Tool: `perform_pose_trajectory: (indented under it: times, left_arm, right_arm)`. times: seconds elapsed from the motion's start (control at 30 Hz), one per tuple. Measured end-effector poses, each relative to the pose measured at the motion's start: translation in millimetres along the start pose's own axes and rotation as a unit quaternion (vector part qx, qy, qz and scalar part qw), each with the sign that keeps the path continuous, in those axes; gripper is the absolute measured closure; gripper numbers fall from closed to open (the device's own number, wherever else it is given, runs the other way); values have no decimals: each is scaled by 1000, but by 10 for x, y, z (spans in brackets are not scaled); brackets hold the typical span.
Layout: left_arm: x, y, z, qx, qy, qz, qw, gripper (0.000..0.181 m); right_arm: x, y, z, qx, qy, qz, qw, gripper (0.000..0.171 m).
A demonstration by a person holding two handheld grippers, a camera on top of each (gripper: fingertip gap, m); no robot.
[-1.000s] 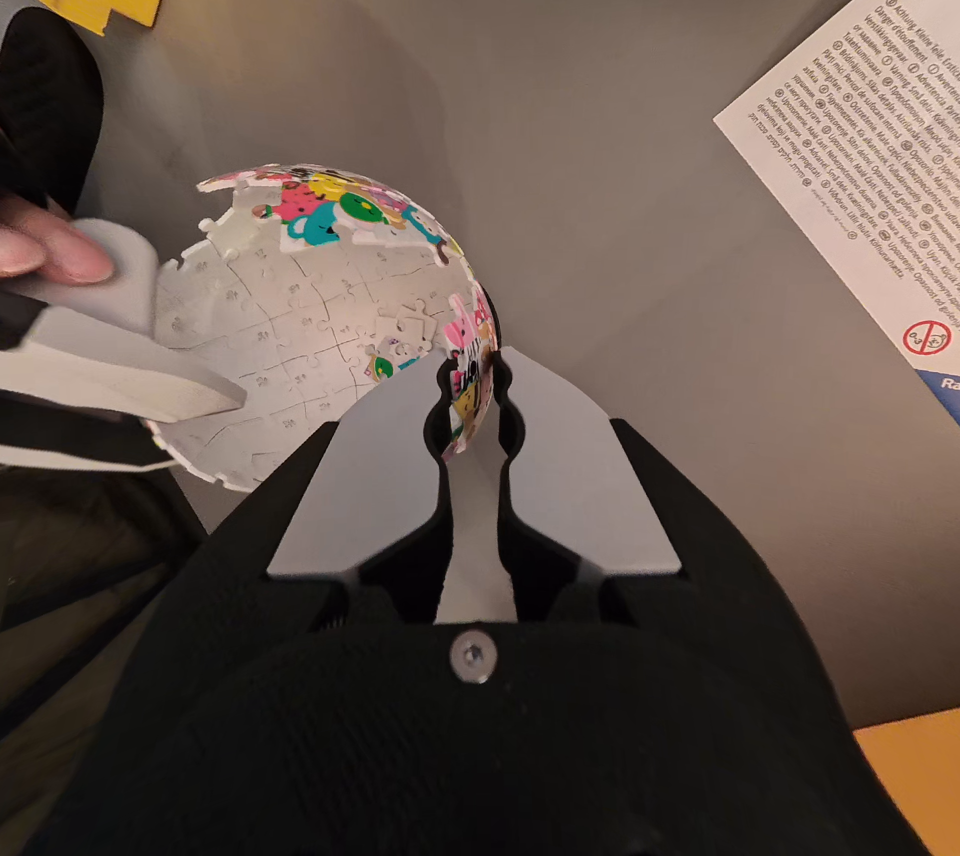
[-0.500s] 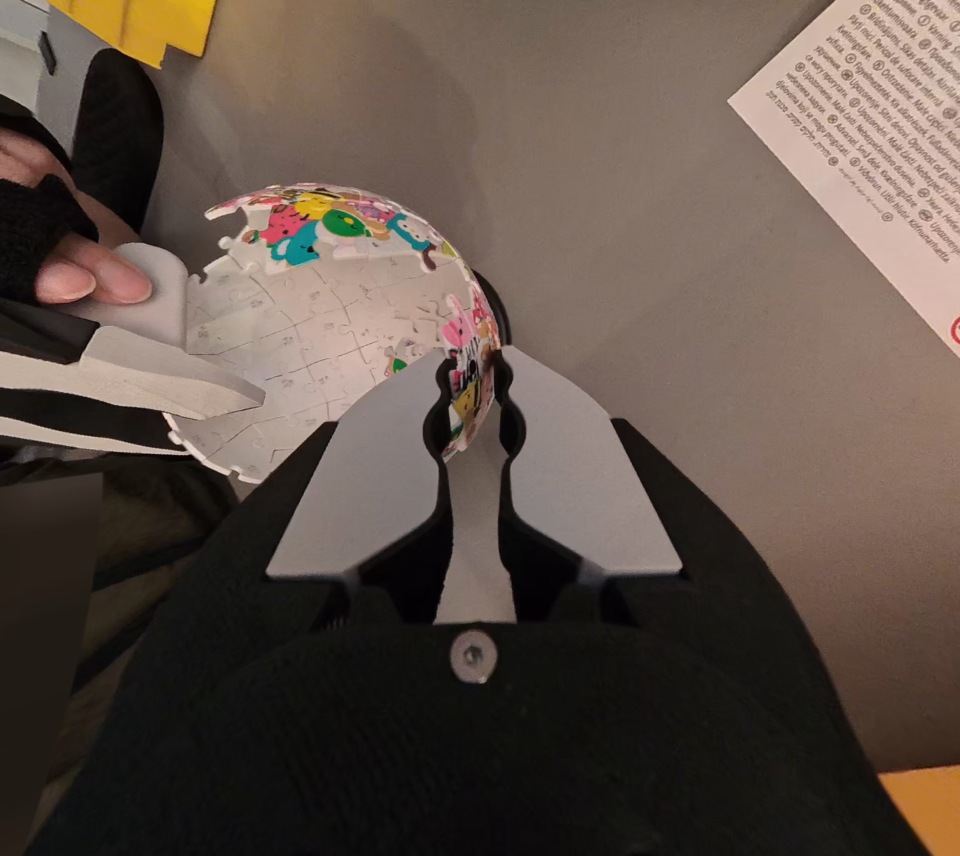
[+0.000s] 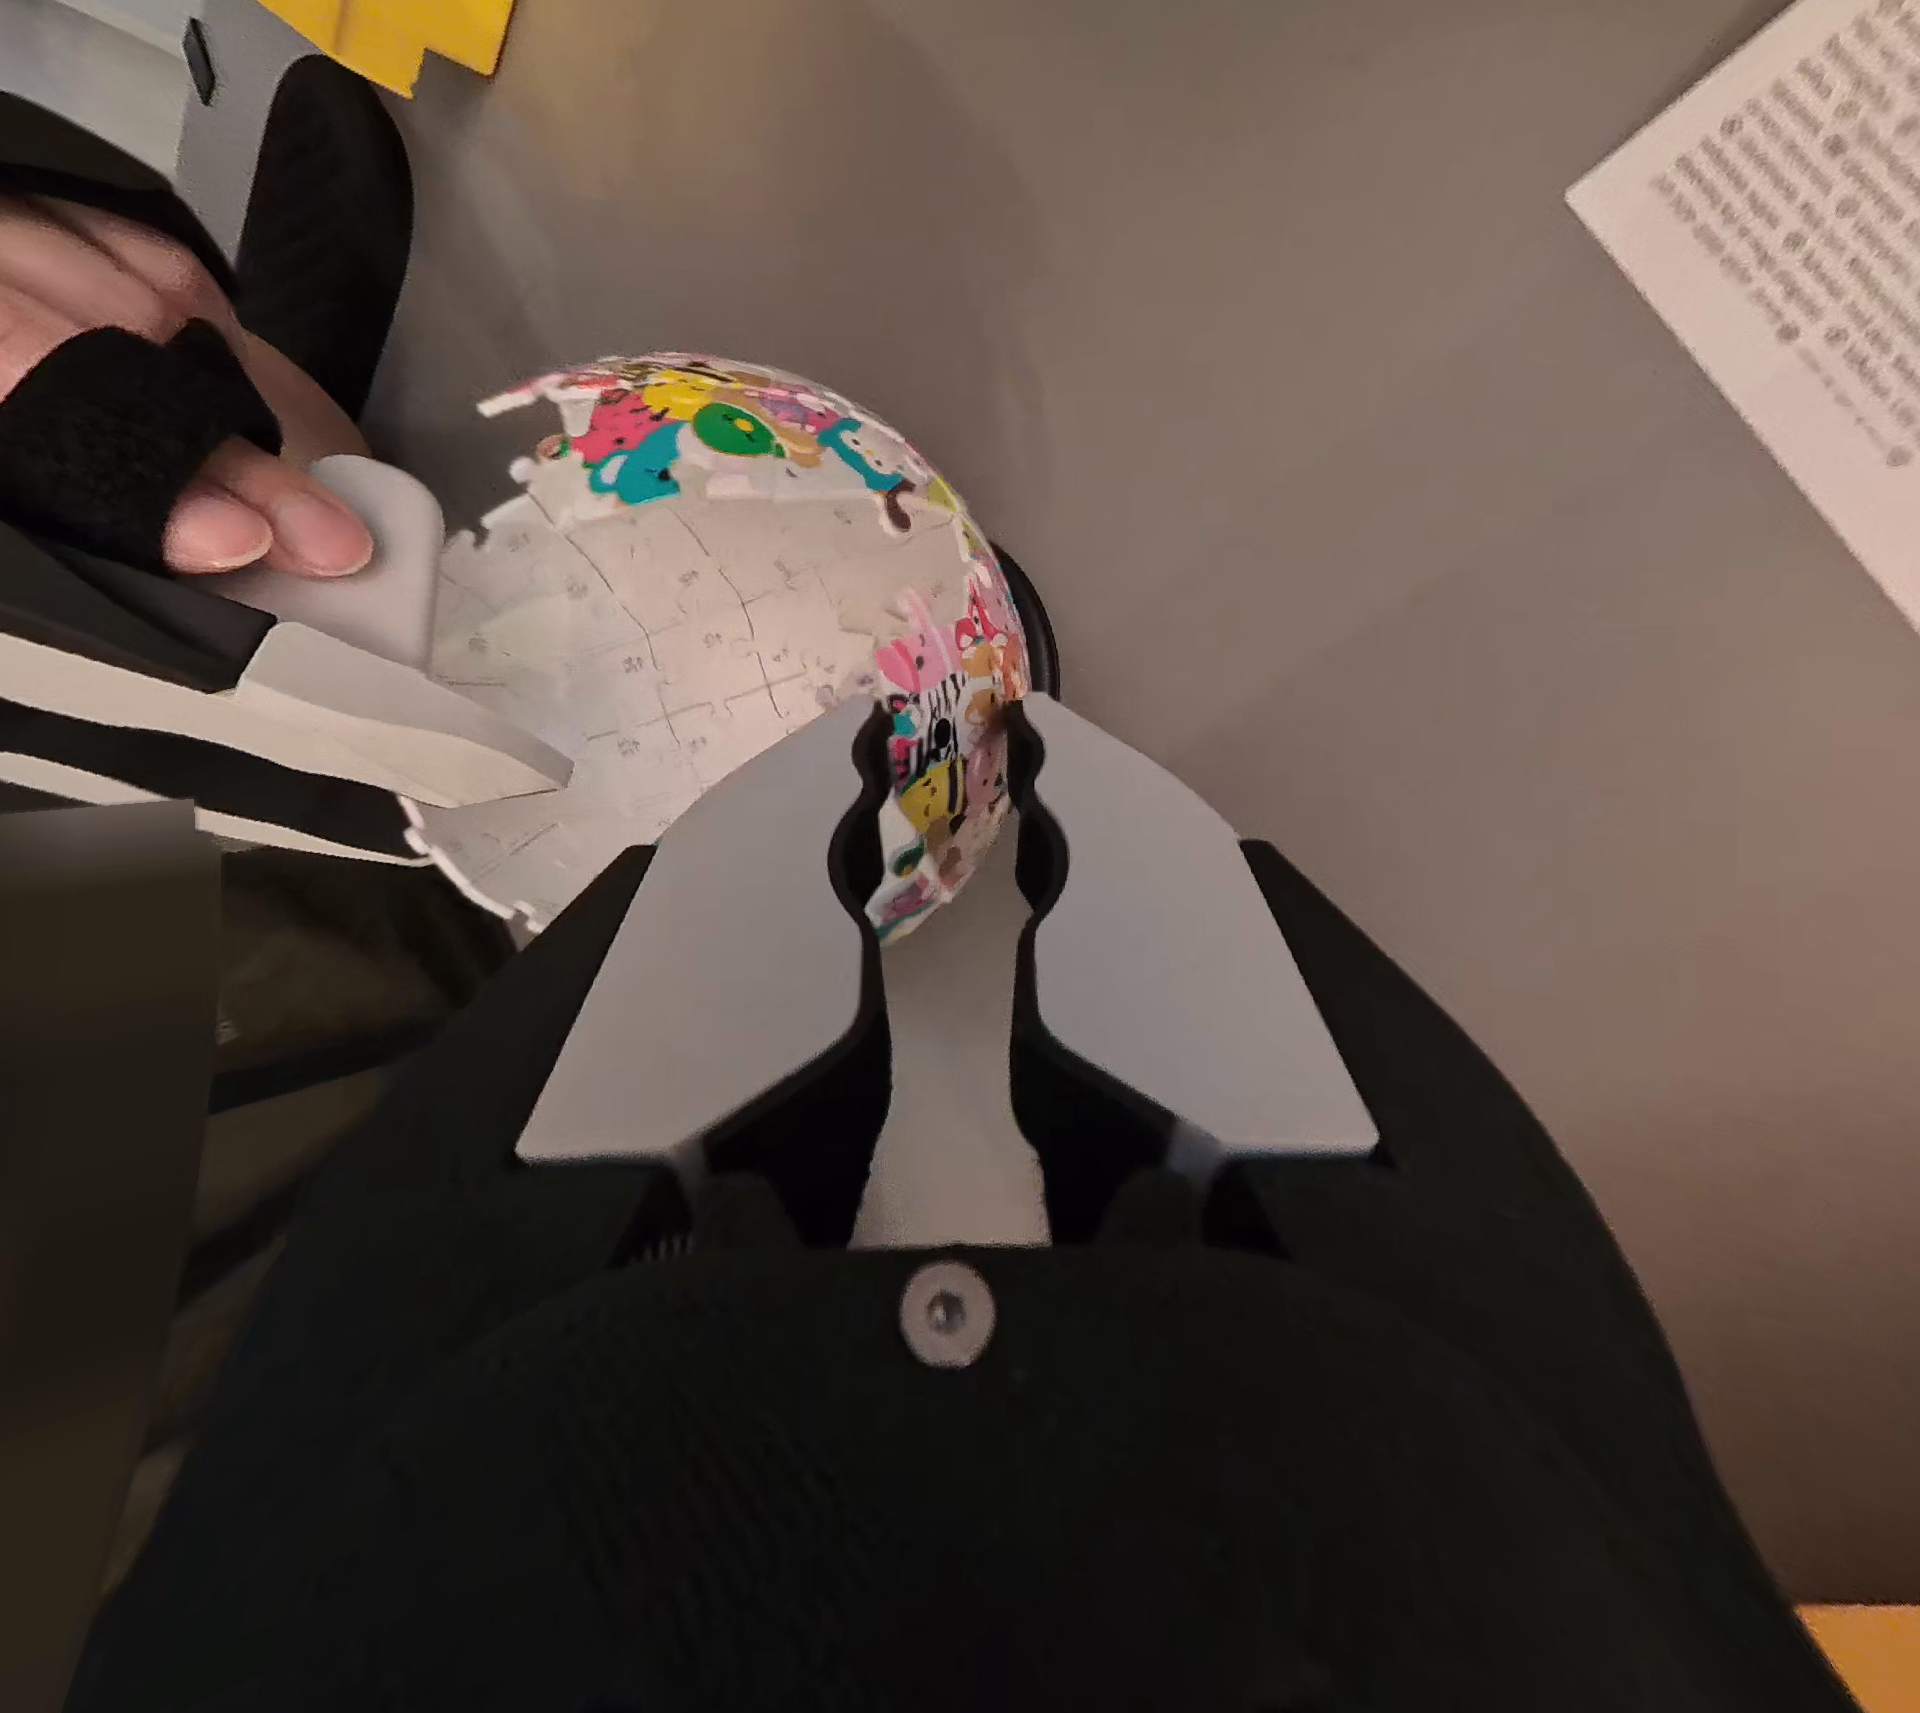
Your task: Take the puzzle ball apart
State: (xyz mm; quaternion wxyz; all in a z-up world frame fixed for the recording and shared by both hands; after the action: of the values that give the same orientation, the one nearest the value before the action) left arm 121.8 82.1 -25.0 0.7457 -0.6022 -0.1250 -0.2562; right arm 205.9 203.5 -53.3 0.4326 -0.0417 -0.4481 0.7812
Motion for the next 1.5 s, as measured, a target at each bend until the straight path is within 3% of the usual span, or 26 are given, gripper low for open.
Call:
perform_pose_trajectory:
  times: [0.23, 0.37, 0.47, 0.57, 0.63, 0.73, 0.8, 0.9, 0.97, 1.07, 1.13, 1.37, 1.43, 1.5]
  left_arm:
    - [143, -285, 96, 13, -28, -126, 992, 142]
    - [165, -573, 321, 65, -85, -239, 965, 143]
    - [116, -714, 470, 116, -109, -294, 943, 146]
    - [61, -761, 556, 148, -121, -319, 928, 145]
    - [20, -735, 597, 166, -124, -310, 928, 143]
    - [-7, -675, 624, 181, -122, -302, 928, 141]
    - [-24, -648, 627, 181, -122, -296, 930, 146]
    - [-65, -642, 657, 198, -120, -274, 934, 150]
    - [-57, -696, 685, 211, -125, -287, 926, 151]
    - [7, -830, 702, 203, -132, -342, 908, 150]
    - [3, -885, 752, 216, -126, -340, 907, 151]
    - [44, -801, 916, 191, -59, -204, 958, 156]
    - [120, -751, 955, 159, -46, -185, 969, 160]
    - [164, -666, 1002, 131, -28, -145, 980, 159]
  right_arm:
    - [220, -385, 137, -40, -106, -137, 984, 149]
    - [306, -715, 296, -68, -236, -271, 931, 149]
    - [283, -790, 345, -42, -261, -307, 914, 128]
    - [279, -762, 273, -30, -254, -299, 919, 124]
    - [291, -784, 205, -65, -255, -314, 912, 131]
    - [273, -917, 267, -110, -287, -358, 882, 160]
    - [198, -996, 386, -118, -311, -377, 864, 171]
    - [57, -958, 442, -103, -301, -354, 879, 165]
    - [-12, -958, 444, -96, -308, -372, 870, 146]
    - [-112, -956, 450, -58, -317, -410, 853, 140]
    - [-151, -903, 336, -79, -281, -386, 875, 144]
    - [-224, -896, 208, -124, -227, -407, 876, 167]
    - [-250, -862, 173, -128, -208, -381, 892, 167]
    - [-281, -813, 131, -141, -187, -346, 909, 156]
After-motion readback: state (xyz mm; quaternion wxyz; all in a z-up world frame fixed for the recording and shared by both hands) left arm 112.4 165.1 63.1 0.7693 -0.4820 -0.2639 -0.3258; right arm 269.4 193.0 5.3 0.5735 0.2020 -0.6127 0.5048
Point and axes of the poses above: each gripper's, where its closed fingertips meet, y out along the fingers, x out of its top, z = x × y across the jaws, the point moved 6 cm from there along -y, back along the fingers, and after that the axes turned 7 degrees about y, right-handed, at the moved point
